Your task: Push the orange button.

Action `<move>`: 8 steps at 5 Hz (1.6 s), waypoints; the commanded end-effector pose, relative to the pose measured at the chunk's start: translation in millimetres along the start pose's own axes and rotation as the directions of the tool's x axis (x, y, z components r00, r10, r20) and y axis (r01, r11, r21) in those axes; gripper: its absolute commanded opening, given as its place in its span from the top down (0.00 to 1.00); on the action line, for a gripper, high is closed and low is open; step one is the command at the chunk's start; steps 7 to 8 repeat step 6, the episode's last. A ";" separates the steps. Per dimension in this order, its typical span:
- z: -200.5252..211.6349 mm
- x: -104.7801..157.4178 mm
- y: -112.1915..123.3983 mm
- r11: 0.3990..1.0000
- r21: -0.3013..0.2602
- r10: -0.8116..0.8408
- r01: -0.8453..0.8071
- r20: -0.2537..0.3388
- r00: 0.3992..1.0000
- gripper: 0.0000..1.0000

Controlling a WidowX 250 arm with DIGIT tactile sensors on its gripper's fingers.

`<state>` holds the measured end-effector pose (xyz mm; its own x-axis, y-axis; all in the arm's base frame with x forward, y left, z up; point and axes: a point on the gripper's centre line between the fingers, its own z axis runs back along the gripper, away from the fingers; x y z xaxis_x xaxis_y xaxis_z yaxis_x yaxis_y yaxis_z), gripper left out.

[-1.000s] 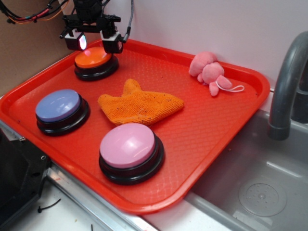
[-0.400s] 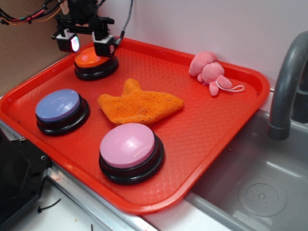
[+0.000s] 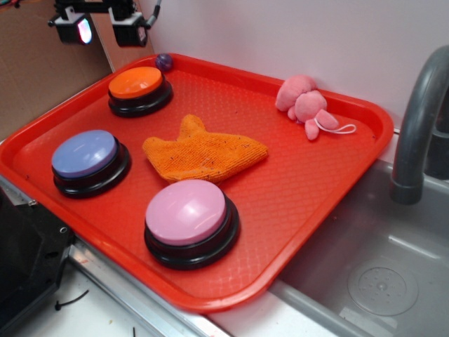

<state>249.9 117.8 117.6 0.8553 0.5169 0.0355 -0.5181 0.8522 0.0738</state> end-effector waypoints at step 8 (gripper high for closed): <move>61.1 -47.3 -13.3 0.987 -0.022 -0.154 0.158 0.114 0.981 0.00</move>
